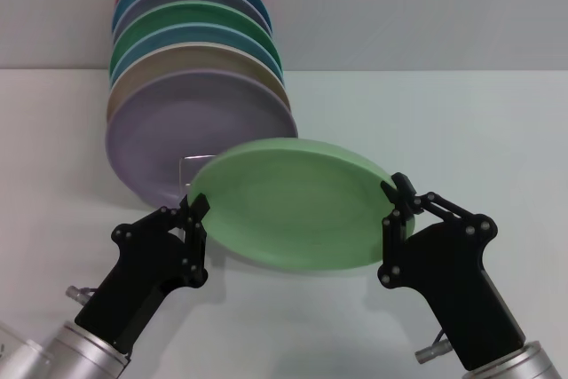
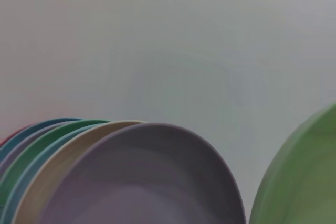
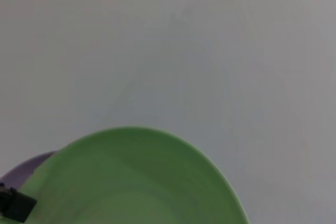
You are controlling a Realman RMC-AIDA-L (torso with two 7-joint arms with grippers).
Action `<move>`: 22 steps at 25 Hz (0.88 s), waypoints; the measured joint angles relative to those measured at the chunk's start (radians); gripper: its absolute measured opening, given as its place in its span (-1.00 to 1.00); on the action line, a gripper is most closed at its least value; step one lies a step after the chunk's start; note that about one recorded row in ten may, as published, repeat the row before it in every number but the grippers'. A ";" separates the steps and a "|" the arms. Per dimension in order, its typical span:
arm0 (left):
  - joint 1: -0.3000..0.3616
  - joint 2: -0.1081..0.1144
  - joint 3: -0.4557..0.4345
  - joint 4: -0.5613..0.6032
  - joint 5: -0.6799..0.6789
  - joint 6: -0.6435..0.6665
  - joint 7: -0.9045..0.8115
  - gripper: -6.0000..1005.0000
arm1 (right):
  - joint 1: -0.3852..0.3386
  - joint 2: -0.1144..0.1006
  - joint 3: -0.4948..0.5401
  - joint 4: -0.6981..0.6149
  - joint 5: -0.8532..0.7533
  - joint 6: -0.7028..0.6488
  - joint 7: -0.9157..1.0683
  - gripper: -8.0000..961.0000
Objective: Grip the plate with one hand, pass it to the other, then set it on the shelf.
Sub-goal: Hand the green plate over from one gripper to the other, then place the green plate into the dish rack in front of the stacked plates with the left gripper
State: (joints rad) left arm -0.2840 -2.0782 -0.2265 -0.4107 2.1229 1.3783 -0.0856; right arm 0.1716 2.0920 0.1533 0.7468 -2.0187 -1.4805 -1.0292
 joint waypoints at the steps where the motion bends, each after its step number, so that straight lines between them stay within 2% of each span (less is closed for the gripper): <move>1: 0.000 0.000 0.000 0.000 0.000 0.000 0.000 -0.93 | 0.000 0.000 0.000 0.000 0.000 0.000 0.000 -0.94; 12: 0.040 0.003 -0.076 -0.005 0.002 0.054 0.023 -0.93 | 0.004 -0.004 -0.011 0.005 0.002 -0.023 0.011 -0.61; 15: 0.065 0.008 -0.110 -0.005 0.002 0.120 0.018 -0.93 | -0.003 -0.008 -0.042 -0.004 -0.005 -0.084 0.047 -0.45; 19: 0.088 0.013 -0.153 -0.004 0.002 0.185 0.011 -0.93 | -0.004 -0.008 -0.072 -0.021 -0.004 -0.101 0.049 -0.20; 22: 0.101 0.016 -0.191 0.004 0.004 0.242 -0.006 -0.93 | -0.007 -0.006 -0.079 -0.040 0.000 -0.094 0.050 -0.20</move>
State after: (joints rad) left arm -0.1827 -2.0620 -0.4174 -0.4068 2.1265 1.6204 -0.0920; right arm 0.1649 2.0862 0.0739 0.7067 -2.0186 -1.5749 -0.9793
